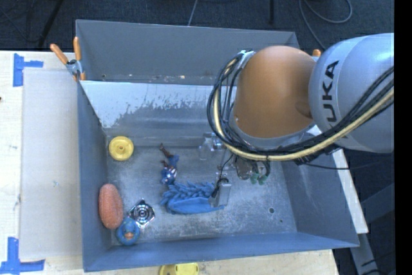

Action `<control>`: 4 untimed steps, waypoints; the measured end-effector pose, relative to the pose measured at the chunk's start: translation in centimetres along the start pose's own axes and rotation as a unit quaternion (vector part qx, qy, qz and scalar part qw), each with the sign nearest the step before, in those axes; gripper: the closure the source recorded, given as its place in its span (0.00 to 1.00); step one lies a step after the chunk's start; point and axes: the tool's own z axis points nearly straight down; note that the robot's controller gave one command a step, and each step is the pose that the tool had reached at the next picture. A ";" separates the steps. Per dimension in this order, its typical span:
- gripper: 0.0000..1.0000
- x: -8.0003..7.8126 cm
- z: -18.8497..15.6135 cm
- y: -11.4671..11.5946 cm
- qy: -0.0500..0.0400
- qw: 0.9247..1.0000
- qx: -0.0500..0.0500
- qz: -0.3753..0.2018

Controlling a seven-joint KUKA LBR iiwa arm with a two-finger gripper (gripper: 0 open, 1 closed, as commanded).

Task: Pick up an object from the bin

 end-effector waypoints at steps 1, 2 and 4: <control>0.00 -0.2 -0.4 0.0 -0.004 1.000 0.000 0.001; 0.00 0.6 3.5 -0.2 -0.008 1.000 -0.001 -0.009; 0.00 0.7 11.9 -0.1 -0.005 1.000 0.000 -0.027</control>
Offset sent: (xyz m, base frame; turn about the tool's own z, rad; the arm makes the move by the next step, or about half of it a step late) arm -0.0250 -0.0061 -0.1042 -0.0511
